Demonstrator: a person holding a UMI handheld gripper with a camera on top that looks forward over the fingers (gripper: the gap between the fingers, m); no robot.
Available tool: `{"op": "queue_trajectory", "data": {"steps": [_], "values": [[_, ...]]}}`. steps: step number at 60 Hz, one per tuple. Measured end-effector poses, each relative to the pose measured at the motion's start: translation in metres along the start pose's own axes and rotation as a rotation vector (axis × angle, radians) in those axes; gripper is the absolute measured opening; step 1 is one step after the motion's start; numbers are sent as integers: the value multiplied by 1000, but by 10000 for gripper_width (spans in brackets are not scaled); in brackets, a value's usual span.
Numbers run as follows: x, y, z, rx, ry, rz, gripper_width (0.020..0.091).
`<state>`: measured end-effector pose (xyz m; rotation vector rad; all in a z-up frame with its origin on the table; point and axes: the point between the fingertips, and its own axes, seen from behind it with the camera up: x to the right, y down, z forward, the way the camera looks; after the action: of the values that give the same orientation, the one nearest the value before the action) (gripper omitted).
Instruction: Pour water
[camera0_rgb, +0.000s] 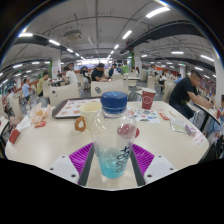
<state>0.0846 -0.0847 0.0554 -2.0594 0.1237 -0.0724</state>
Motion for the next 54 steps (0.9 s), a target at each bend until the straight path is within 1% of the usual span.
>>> {"op": "queue_trajectory", "data": {"steps": [3,4,7,13,14,15,16,17,18,19,21,22,26,31,35,41,49,54], "values": [[2,-3,5,23,9,-1,616],[3,-3,5,27,17,-5,583],[3,-5,7,41,20,-7,559],[6,-5,7,46,30,1,478],[6,-5,7,46,32,-5,478],[4,-6,7,47,33,-13,441],[4,-5,7,45,36,-22,440],[3,-6,7,44,39,-30,414],[2,-6,6,39,44,-38,413],[2,-6,6,36,48,-47,395],[1,-6,6,26,54,-73,398],[0,-7,6,21,56,-90,378],[-8,-6,5,-1,51,-138,376],[-30,-14,-4,-8,22,-162,377],[-55,-30,-12,10,-28,-159,375],[-108,-62,-25,40,-142,-104,375],[-181,-121,-31,92,-335,64,376],[-216,-157,-26,90,-466,257,374]]}}
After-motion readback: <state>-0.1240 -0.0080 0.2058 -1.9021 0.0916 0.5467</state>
